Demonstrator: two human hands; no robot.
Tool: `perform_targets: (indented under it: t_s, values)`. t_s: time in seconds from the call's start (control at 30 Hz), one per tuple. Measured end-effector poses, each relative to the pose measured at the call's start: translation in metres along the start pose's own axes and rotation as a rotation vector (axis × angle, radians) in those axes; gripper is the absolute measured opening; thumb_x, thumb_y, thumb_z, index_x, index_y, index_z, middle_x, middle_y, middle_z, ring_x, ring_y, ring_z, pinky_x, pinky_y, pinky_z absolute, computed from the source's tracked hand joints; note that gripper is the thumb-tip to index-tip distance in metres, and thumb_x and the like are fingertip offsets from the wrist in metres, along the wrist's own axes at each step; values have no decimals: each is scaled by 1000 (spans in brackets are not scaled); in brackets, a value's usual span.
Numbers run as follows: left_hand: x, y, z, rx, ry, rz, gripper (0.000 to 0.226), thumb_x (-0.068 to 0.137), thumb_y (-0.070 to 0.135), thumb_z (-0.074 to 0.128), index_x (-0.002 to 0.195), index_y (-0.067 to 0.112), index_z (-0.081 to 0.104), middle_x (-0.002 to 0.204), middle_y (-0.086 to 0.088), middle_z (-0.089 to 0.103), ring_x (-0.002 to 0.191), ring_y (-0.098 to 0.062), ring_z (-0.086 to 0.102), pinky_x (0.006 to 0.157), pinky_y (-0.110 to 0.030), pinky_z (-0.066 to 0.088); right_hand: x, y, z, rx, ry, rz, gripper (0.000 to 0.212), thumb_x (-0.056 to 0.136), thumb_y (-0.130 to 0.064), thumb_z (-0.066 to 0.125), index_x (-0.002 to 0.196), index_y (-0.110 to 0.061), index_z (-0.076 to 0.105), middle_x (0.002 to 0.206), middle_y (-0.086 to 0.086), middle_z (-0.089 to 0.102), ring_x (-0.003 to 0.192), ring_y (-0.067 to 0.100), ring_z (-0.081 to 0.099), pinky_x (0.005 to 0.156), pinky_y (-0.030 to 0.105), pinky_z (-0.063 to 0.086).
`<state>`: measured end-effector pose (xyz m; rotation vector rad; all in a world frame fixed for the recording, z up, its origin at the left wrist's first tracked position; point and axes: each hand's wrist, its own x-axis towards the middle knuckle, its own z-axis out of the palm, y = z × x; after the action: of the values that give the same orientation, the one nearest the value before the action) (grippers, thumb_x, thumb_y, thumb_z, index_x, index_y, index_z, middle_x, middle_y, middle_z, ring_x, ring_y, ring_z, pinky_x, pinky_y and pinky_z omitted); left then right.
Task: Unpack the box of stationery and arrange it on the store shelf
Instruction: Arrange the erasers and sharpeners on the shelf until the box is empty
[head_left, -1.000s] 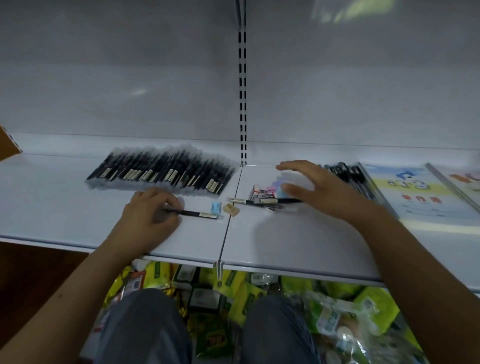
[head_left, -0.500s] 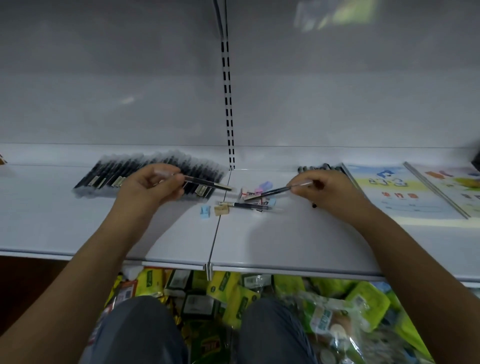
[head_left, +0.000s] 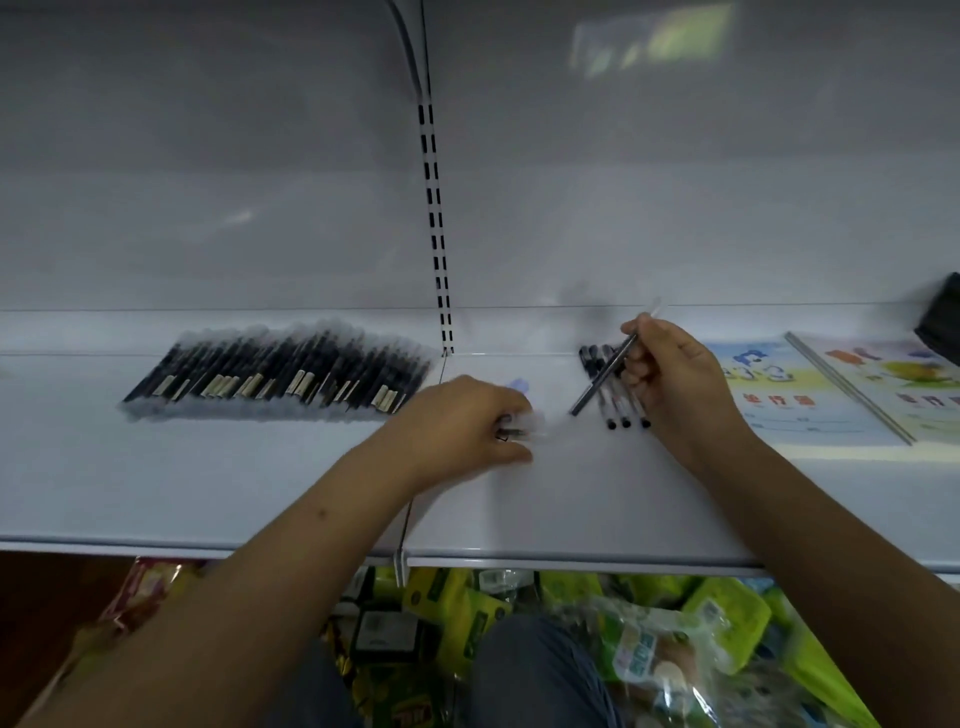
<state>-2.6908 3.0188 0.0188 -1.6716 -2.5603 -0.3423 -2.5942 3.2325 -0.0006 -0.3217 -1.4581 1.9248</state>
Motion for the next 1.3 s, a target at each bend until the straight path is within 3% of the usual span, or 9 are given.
perform_targets:
  t_s: [0.07,0.2,0.5,0.63,0.77,0.87,1.03,1.17,1.3]
  values:
    - [7,2,9,92,30,1,19,88,36,63,75,28,52,134,17,60,61,-1,52,49,-21,26,1,1,1,1,25,-1,20,98,-25,56,87,-12,68,64,-4,50,57,9,42,60,26,31]
    - [17,-1,9,-81,211,39,24,90,40,64,76,21,64,85,3,59,70,-13,55,59,-29,43,-1,1,2,-38,-30,-44,22,100,-24,52,88,-11,65,66,-2,48,60,10,41,59,25,33]
    - [3,8,-29,-847,634,-62,23,106,27,42,99,9,55,89,-2,69,83,-3,60,72,-11,43,-7,1,6,-316,-144,-153,26,103,-31,44,90,-18,63,84,-1,65,73,9,56,72,25,45]
    - [-11,11,-10,-888,643,-105,22,106,24,40,96,8,51,76,-8,59,69,-6,54,69,-14,44,-14,-3,12,-446,-192,-213,28,104,-30,41,93,-11,58,89,8,67,56,6,54,57,20,45]
    - [-22,18,16,-997,557,-207,21,105,20,42,97,2,47,76,-11,49,67,-10,50,67,-14,44,-19,-2,18,-581,-193,-287,20,103,-24,45,89,-13,56,87,4,67,59,20,52,63,27,44]
    - [-26,17,24,-1260,486,-251,13,105,20,44,99,8,46,72,-8,44,62,-19,44,60,-29,44,-22,-1,25,-678,-244,-318,18,101,-23,47,86,-15,52,77,-2,65,54,6,49,55,17,38]
    - [-30,-18,-8,-1121,583,-391,22,103,36,42,95,16,48,59,2,40,45,-6,35,41,-19,32,-18,-7,60,-669,-225,-309,14,101,-30,48,93,-20,53,68,3,68,47,14,46,48,26,40]
    - [-34,-70,-35,-1193,642,-618,24,105,31,32,109,20,53,62,5,39,44,-7,32,41,-21,25,2,-1,113,-591,-180,-117,13,98,-29,56,97,-19,62,61,2,68,44,14,48,45,24,40]
    - [-34,-106,-48,-899,597,-680,25,107,28,35,119,12,50,69,-4,43,55,-15,39,48,-26,34,22,18,160,-738,-293,33,26,95,-17,51,94,3,67,66,14,69,41,13,53,44,20,44]
